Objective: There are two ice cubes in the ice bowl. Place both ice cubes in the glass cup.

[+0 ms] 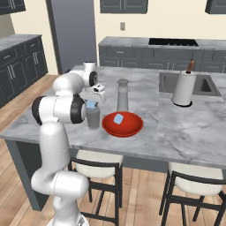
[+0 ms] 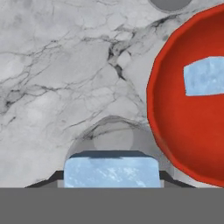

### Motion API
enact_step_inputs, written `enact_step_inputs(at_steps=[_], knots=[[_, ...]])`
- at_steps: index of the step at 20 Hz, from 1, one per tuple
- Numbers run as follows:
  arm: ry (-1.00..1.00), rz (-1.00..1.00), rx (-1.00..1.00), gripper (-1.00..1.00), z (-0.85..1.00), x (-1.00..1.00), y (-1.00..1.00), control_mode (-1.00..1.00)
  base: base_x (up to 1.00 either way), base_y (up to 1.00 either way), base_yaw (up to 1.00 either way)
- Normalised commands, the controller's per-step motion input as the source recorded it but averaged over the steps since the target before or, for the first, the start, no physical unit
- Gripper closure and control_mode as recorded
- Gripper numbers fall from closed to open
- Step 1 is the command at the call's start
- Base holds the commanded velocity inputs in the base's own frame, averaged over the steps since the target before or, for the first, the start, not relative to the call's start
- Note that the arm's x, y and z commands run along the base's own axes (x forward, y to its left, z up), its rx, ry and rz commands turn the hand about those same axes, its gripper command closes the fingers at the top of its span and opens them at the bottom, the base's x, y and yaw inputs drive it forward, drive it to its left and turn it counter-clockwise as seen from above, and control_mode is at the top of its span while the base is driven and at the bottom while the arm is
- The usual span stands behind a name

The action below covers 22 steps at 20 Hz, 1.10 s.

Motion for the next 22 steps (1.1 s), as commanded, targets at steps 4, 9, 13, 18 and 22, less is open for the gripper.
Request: enact_step_inputs(at_steps=[4, 9, 13, 18, 22], knots=[[0.0, 0.0, 0.05, 1.0, -0.09, -0.02, -0.02, -1.0, 0.0, 0.0, 0.0], [0.0, 0.0, 0.0, 1.0, -0.22, 0.0, 0.0, -1.0, 0.0, 0.0, 0.0], [0.0, 0.0, 0.0, 1.0, -0.08, 0.03, 0.0, -1.0, 0.0, 0.0, 0.0], [0.0, 0.0, 0.0, 1.0, 0.0, 0.17, 0.0, -1.0, 0.0, 0.0, 0.0], [0.0, 0.0, 0.0, 1.0, 0.0, 0.21, 0.0, -1.0, 0.0, 0.0, 0.0]])
